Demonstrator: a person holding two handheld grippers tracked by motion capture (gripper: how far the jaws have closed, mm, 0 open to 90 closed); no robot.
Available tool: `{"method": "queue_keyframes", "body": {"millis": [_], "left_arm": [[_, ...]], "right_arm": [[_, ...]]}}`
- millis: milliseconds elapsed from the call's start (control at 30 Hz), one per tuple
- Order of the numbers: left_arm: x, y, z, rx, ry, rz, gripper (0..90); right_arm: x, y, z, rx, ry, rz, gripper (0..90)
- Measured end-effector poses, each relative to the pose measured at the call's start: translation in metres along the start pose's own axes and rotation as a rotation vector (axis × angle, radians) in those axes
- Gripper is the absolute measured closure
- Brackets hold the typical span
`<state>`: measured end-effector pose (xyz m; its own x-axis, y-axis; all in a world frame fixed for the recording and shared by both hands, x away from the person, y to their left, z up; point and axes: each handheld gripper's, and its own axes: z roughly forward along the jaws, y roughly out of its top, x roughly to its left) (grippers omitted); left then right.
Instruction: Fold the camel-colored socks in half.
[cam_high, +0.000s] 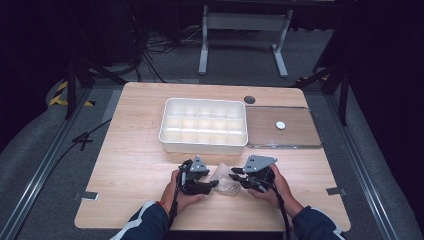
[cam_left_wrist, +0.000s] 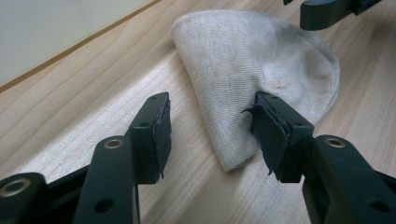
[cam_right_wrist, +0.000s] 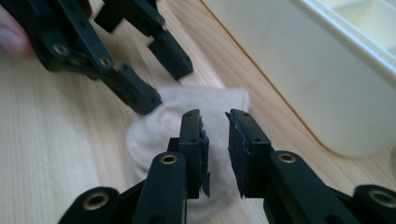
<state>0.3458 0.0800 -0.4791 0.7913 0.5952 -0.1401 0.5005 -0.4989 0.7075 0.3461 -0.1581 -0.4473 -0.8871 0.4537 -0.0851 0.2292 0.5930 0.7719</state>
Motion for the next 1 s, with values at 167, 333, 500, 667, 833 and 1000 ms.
{"method": "queue_keyframes", "body": {"millis": [167, 333, 500, 667, 833, 1000], "left_arm": [[0.001, 0.000, 0.000, -0.005, -0.025, 0.004, 53.1], [0.002, 0.001, 0.000, 0.006, -0.066, -0.011, 61.8], [0.002, 0.004, -0.005, 0.053, -0.061, 0.017, 63.9], [0.000, 0.004, -0.005, 0.066, -0.051, 0.022, 63.0], [0.001, 0.003, -0.005, 0.067, -0.053, 0.027, 63.0], [0.000, 0.004, -0.005, 0.074, -0.051, 0.026, 62.7]], "right_arm": [[0.010, -0.001, 0.018, 0.058, 0.026, -0.038, 75.9], [0.008, -0.004, 0.025, 0.102, 0.038, -0.044, 76.6], [0.014, -0.001, 0.025, 0.133, 0.005, -0.095, 76.8], [0.013, -0.001, 0.024, 0.134, 0.002, -0.097, 76.6], [0.016, 0.004, 0.019, 0.093, -0.020, -0.092, 76.4], [0.021, 0.005, 0.027, 0.117, -0.011, -0.098, 79.7]]}}
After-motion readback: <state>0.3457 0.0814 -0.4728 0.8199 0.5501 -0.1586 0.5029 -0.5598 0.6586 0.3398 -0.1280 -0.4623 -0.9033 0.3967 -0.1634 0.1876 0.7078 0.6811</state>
